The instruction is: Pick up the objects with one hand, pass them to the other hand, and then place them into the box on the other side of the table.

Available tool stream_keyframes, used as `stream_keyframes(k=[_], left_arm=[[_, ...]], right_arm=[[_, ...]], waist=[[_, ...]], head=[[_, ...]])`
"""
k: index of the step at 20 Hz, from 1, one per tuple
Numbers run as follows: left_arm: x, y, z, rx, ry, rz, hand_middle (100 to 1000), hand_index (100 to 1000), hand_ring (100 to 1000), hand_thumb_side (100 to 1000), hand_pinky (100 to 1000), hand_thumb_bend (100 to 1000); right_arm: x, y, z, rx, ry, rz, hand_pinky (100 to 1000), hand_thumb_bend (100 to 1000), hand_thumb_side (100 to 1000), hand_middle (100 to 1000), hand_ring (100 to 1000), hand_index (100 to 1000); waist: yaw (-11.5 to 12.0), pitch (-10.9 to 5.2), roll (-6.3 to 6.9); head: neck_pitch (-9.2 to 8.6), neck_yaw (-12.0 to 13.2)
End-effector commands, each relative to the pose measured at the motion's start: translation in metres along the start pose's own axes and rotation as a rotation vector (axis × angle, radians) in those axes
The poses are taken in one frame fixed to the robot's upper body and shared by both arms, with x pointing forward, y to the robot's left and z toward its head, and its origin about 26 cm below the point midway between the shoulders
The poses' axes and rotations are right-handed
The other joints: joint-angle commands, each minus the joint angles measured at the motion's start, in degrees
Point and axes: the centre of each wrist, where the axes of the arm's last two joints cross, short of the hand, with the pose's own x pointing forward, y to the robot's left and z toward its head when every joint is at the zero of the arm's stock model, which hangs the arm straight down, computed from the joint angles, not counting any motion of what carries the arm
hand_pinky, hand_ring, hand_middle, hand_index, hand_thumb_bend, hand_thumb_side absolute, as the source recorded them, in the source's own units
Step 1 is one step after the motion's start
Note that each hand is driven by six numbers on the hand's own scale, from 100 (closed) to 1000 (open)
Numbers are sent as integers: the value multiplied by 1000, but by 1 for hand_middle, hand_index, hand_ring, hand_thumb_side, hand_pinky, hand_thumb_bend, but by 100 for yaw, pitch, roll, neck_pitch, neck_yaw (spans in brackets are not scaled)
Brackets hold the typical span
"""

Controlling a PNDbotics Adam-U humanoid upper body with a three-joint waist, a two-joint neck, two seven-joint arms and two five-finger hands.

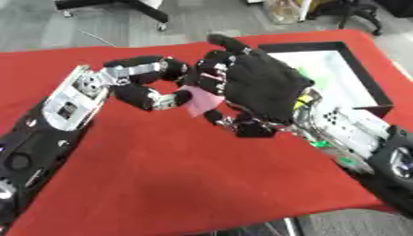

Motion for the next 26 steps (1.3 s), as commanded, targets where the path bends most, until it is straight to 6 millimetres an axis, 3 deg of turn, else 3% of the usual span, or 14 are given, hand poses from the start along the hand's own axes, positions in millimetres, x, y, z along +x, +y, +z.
stream_keyframes(k=[1, 6, 9, 12, 14, 16, 19, 26], left_arm=[[15, 12, -5, -106, -104, -119, 457, 653, 544, 600, 759, 100], [17, 12, -6, -106, -111, -111, 460, 655, 545, 600, 760, 100], [18, 12, -6, -106, -117, -115, 484, 680, 559, 605, 763, 100], [19, 13, -4, -105, -121, -129, 537, 738, 562, 719, 775, 100], [20, 14, -2, -104, -121, -146, 593, 782, 596, 919, 791, 100], [21, 16, 1, -102, -121, -169, 655, 823, 643, 1000, 809, 100], [22, 20, 7, -106, -113, -237, 763, 883, 733, 1000, 845, 100], [6, 24, 32, -94, -45, -344, 837, 926, 788, 1000, 886, 109]], right_arm=[[-3, -8, 0, -23, 4, 18, 942, 138, 171, 631, 735, 743], [-2, -7, 0, -2, 2, 16, 930, 100, 124, 557, 717, 711], [-2, -6, 1, 6, 2, 13, 909, 100, 100, 444, 689, 663], [-1, -5, 2, 5, 6, 8, 891, 100, 100, 381, 671, 627], [-1, -5, 2, 0, 8, 6, 884, 100, 100, 360, 664, 617], [-2, -5, 2, -8, 9, 6, 882, 100, 100, 351, 660, 612], [-4, -5, 3, -15, 11, 7, 880, 100, 100, 348, 657, 611], [-9, -5, 7, -31, 30, 23, 882, 100, 100, 343, 649, 610]], waist=[[8, -112, -17], [21, -115, -24], [25, -116, -31], [29, -116, -35], [30, -117, -37], [30, -119, -38], [29, -121, -40], [30, -119, -46]], head=[[-17, -10], [-17, -12], [-17, -10], [-17, 1], [-17, 4], [-17, 3], [-17, 6], [-17, 6]])
